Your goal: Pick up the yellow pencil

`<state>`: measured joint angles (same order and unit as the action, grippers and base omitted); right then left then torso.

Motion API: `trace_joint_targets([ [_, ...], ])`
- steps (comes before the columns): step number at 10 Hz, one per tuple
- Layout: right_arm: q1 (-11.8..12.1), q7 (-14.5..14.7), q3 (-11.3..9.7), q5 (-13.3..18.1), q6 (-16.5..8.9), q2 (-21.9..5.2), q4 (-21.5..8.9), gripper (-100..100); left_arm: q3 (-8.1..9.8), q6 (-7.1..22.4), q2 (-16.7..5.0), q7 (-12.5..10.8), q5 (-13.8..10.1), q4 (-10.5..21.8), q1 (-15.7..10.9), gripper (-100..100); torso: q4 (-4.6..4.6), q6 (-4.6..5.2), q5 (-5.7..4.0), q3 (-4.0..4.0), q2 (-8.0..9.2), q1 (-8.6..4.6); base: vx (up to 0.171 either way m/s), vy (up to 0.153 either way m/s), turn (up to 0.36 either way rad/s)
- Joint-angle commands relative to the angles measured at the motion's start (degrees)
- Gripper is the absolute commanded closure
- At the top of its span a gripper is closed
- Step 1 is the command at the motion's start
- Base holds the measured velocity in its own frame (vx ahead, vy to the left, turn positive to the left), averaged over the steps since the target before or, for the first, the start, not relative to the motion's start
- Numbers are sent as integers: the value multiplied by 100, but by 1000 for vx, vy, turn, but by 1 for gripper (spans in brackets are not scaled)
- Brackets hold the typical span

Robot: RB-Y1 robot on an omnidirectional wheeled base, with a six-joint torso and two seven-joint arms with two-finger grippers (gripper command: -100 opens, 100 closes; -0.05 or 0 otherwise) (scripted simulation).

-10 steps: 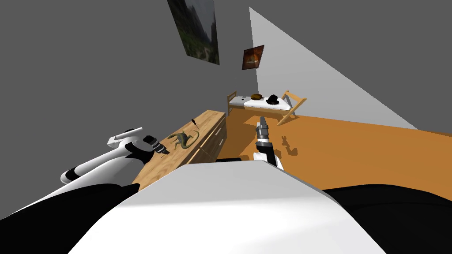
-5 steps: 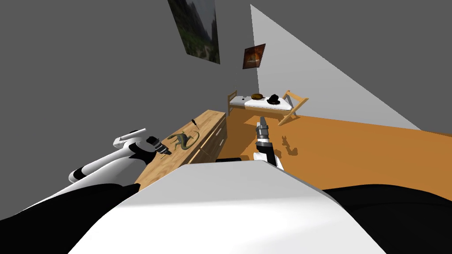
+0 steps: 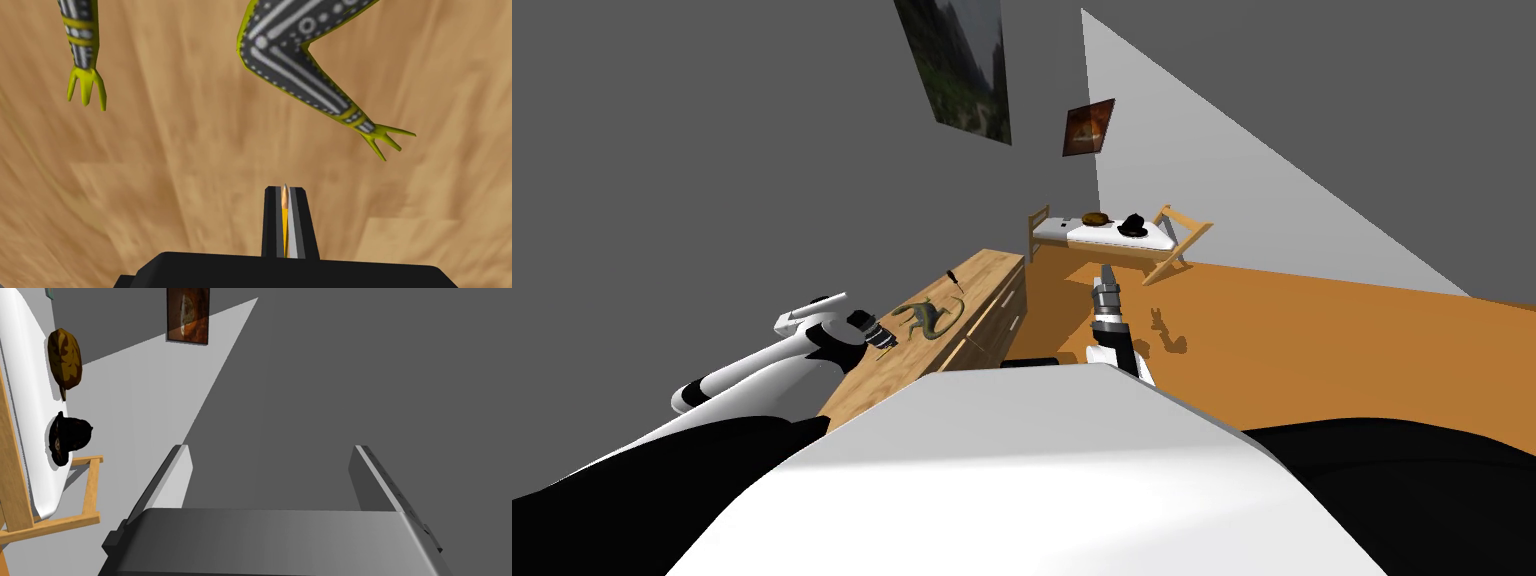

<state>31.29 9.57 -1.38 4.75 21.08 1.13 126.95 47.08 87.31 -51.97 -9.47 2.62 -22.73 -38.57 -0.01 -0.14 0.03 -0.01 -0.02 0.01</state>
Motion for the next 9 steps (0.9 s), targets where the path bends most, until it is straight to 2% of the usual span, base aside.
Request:
trace_joint_targets([
  [1, 0, 0, 0, 0, 0, 0, 0, 0, 0, 0, 0, 0, 0, 0, 0, 100, 0, 0, 0, 0, 0, 0, 0, 0, 0],
  [3, 0, 0, 0, 0, 0, 0, 0, 0, 0, 1, 0, -2, 1, 1, 1, 100, 1, 1, -1, 1, 1, 0, 0, 0, 0],
  [4, 0, 0, 0, 0, 0, 0, 0, 0, 0, 1, 0, -2, 0, 1, 1, 0, 1, 2, -1, 1, 1, 0, 0, 0, 0],
  [5, 0, 0, 0, 0, 0, 0, 0, 0, 19, 154, -158, 24, 66, 40, -118, 100, 1, 2, 0, 1, 1, 0, -7, -13, -50],
  [6, 0, 0, 0, 0, 0, 0, 0, 0, 19, 154, -158, 24, 66, -60, -118, 100, 3, 2, -5, 3, 4, -6, -7, -16, -36],
  [7, 0, 0, 0, 0, 0, 0, 0, 0, 19, 154, -158, 24, 66, 40, -118, 100, 3, 4, -6, 3, 4, -10, -2, -7, -8],
  [8, 0, 0, 0, 0, 0, 0, 0, 0, 28, 169, -140, 30, 56, -38, -89, 100, 1, 2, -2, 2, 3, -7, 0, 0, 0],
  [9, 0, 0, 0, 0, 0, 0, 0, 0, 27, 164, -143, 29, 58, -27, -93, 0, 1, 2, -1, 1, 2, -4, 0, 0, 0],
])
